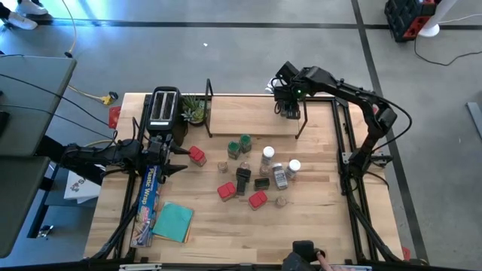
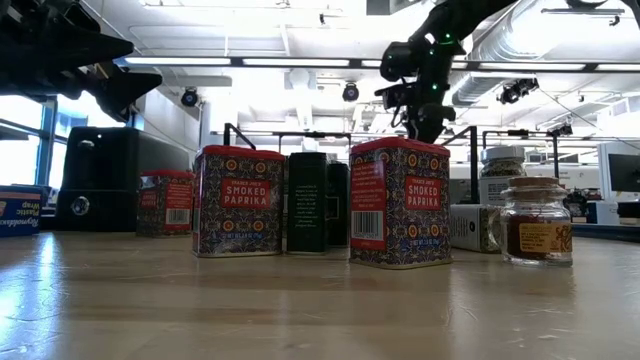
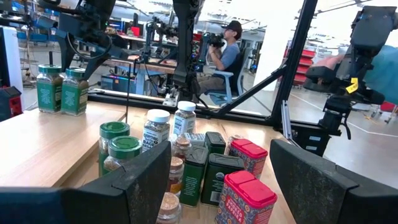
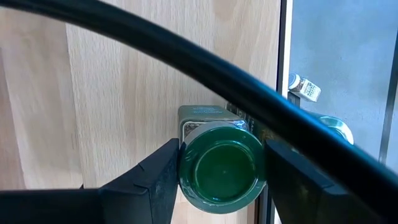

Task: Shelf spices
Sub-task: Adjust the green seasoning bottle, then put the top green seasoning bottle on the shelf aligned with the other green seasoning bottles

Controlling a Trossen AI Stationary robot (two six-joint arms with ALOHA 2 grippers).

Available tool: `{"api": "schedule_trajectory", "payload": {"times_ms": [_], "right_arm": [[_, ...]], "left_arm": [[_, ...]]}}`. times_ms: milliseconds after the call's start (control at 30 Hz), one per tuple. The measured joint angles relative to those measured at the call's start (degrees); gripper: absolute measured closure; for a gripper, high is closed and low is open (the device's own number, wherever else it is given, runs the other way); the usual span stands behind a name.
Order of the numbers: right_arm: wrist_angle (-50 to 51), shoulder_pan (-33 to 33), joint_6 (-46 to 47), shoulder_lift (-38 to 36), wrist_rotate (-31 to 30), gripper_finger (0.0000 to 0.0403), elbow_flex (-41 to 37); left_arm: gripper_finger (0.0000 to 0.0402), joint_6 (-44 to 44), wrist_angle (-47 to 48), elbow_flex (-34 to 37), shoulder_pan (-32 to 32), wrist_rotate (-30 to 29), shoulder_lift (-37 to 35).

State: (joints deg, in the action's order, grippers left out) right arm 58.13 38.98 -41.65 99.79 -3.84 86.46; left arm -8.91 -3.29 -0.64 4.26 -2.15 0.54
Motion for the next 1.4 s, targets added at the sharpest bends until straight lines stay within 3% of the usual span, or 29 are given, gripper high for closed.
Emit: {"api": "schedule_trajectory", "payload": {"times_ms": [500, 800, 1000, 1400], "right_arm": [[-0.5, 0.0, -0.8, 0.0, 0.0, 0.0200, 0.0], [-0.7, 0.0, -0.7, 0.0, -0.3, 0.0157, 0.0], [-1.6, 0.0, -0.7, 0.0, -0.5, 0.0151, 0.0], [3.2, -1.7, -0.3, 0.0, -1.7, 0.0151, 6.8]], "left_arm": [[0.0133, 0.0, 0.0, 0.0, 0.0, 0.0, 0.0], [0.0133, 0.0, 0.0, 0.0, 0.0, 0.0, 0.0], [0.0133, 0.0, 0.0, 0.0, 0.0, 0.0, 0.0], [0.0133, 0.0, 0.0, 0.0, 0.0, 0.0, 0.0]]}}
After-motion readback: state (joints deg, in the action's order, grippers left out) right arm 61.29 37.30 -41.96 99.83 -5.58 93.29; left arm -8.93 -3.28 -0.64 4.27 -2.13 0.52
